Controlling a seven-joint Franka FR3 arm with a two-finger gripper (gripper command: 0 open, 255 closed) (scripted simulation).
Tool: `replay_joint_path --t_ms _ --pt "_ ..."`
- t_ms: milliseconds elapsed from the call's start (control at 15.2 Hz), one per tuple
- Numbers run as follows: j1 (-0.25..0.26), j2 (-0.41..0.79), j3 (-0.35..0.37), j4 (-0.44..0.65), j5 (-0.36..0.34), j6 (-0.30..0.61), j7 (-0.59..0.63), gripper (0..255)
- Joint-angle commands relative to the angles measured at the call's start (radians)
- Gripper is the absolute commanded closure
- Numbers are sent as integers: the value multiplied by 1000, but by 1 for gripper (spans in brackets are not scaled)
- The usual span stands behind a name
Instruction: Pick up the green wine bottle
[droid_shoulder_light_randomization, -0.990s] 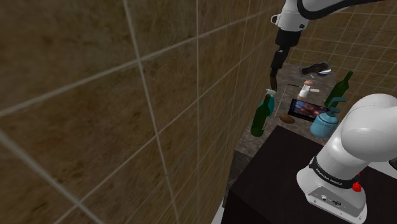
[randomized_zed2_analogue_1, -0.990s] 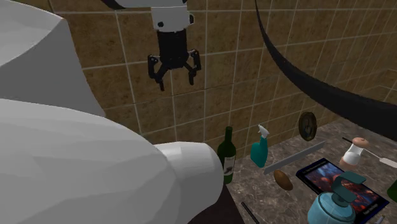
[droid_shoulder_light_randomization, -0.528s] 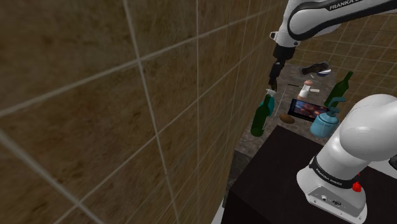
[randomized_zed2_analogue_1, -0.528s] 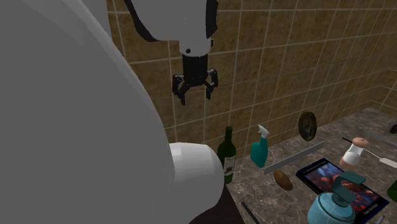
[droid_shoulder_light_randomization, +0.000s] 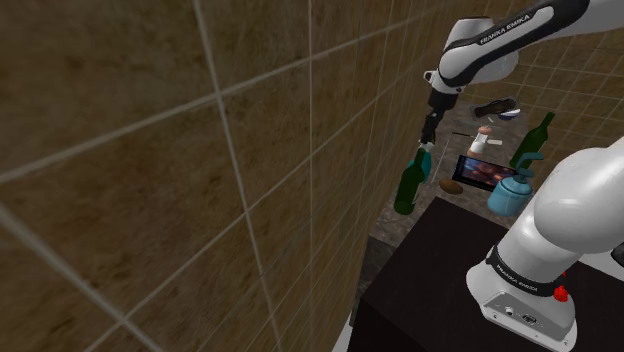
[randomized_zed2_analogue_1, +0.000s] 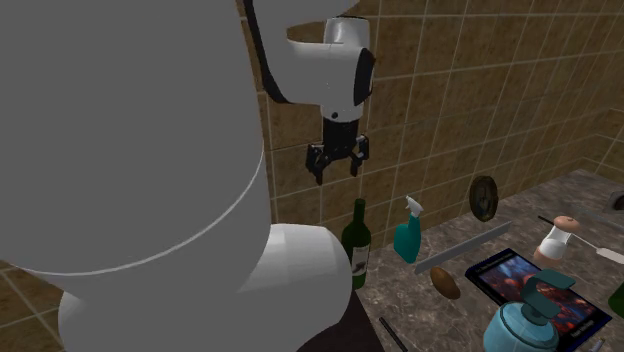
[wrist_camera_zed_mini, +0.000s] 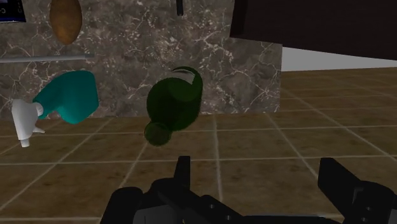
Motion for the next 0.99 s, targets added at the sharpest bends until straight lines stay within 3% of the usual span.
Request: replay_joint_path --t_ms 0,198,396,528,924 --pt "18 83 -47 18 38 67 -58 0" --pt "52 220 -119 60 146 151 -181 0" --pt "73 376 -163 118 322 212 -347 0" --pt "57 470 -158 160 444 232 -455 0" --pt "20 560 -105 159 568 296 -547 0"
